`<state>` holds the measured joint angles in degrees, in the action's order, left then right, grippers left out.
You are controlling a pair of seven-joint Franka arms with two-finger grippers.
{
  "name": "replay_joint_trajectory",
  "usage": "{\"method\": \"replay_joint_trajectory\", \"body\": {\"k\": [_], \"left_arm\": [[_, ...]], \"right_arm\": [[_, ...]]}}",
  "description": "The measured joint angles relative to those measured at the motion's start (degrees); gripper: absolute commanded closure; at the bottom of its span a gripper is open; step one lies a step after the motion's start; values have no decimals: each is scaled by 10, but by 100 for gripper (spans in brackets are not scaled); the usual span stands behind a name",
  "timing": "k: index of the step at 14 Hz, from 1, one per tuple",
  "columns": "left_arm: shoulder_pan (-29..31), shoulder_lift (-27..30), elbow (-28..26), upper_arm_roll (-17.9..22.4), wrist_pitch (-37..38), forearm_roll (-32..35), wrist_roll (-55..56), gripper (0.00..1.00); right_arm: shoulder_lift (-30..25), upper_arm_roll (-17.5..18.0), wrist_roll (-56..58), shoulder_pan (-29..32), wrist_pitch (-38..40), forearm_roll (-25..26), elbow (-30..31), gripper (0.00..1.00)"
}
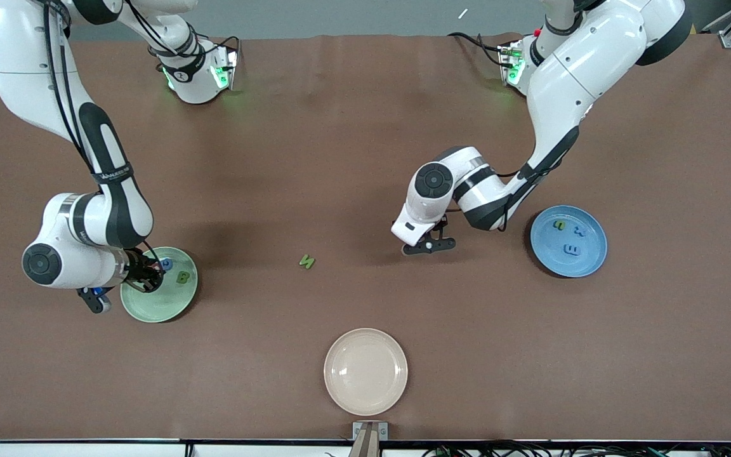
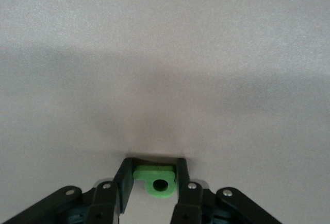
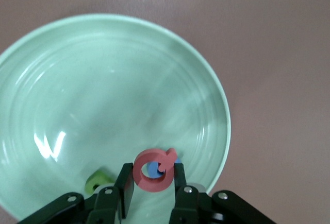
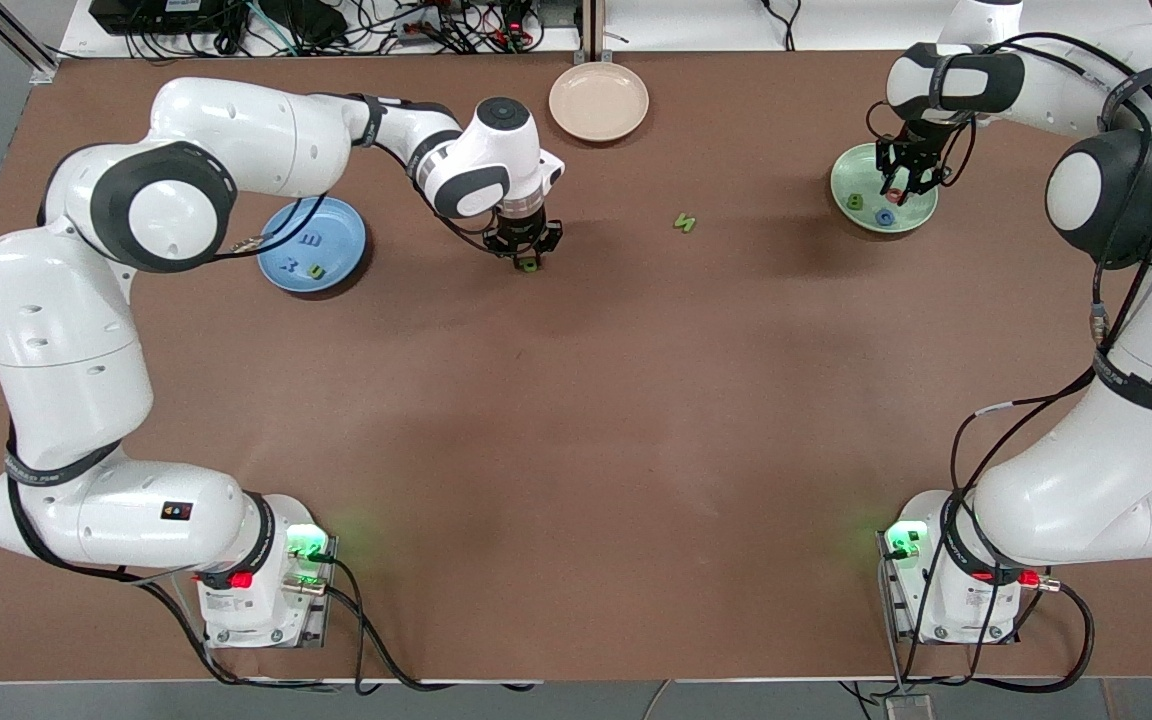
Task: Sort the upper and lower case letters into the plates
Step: 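Carry the Q to the green plate while the left gripper carries p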
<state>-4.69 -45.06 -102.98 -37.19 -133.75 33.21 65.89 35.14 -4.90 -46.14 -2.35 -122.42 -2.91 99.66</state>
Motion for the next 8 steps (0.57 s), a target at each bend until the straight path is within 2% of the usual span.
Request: {"method": "replay_joint_trajectory", "body": {"k": [4,8], "left_arm": [[0,0,0,0,0,0,0,82],[17,8,3,2,0,0,-4,83]], "right_arm": [[9,0,33,16,-15,3,0,99],[17,1,40,21,-22,3,1,95]]}}
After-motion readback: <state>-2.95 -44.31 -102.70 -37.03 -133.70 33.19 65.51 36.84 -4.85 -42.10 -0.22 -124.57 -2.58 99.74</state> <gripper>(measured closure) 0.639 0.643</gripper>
